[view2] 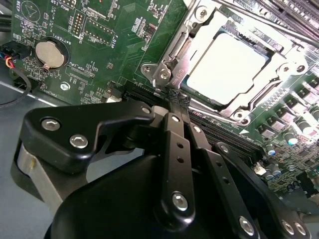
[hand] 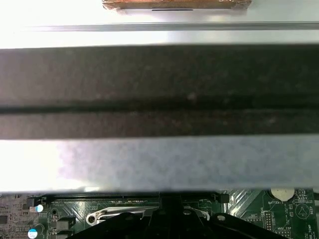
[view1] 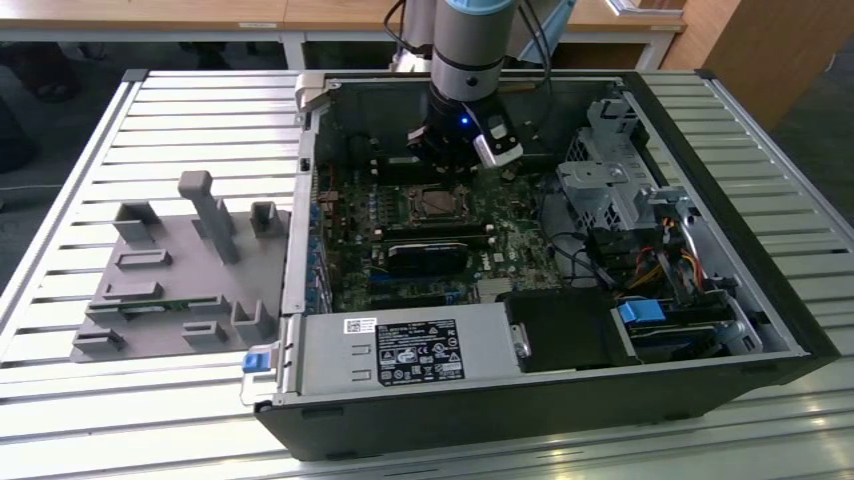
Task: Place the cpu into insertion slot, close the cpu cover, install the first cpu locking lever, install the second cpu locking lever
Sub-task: 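Install the first cpu locking lever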
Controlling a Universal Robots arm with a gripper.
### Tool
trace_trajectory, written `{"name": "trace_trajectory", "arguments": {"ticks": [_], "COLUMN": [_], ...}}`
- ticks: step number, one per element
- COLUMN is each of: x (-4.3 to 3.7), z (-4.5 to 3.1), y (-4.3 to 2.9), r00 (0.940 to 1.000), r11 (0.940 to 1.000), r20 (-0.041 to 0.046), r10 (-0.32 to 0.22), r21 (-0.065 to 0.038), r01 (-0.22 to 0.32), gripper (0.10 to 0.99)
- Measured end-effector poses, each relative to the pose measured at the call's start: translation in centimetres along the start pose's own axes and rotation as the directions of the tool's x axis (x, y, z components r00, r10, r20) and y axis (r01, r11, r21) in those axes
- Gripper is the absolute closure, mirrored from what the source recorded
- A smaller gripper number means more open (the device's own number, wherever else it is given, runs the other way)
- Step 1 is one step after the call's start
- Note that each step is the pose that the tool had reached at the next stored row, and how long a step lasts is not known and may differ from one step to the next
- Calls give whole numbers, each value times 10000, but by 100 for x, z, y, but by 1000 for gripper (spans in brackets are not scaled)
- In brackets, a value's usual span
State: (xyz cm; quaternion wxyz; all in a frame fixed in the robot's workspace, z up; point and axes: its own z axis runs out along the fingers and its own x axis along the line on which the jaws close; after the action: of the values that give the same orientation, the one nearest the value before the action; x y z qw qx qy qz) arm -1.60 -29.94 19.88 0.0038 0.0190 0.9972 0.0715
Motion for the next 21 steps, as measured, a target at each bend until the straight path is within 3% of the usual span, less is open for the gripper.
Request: {"name": "trace_trajectory", "arguments": {"ticks": [6, 14, 21], "x": [0, -1, -1], "z": [8, -7, 12], "y": [-2, 1, -2], "r00": [10000, 10000, 10000], "r11": [10000, 10000, 9998], "r20": [3, 5, 6], "r10": [0, 0, -1], "r21": [69, 79, 202], "r01": [0, -1, 1], "gripper": [980, 980, 980]}}
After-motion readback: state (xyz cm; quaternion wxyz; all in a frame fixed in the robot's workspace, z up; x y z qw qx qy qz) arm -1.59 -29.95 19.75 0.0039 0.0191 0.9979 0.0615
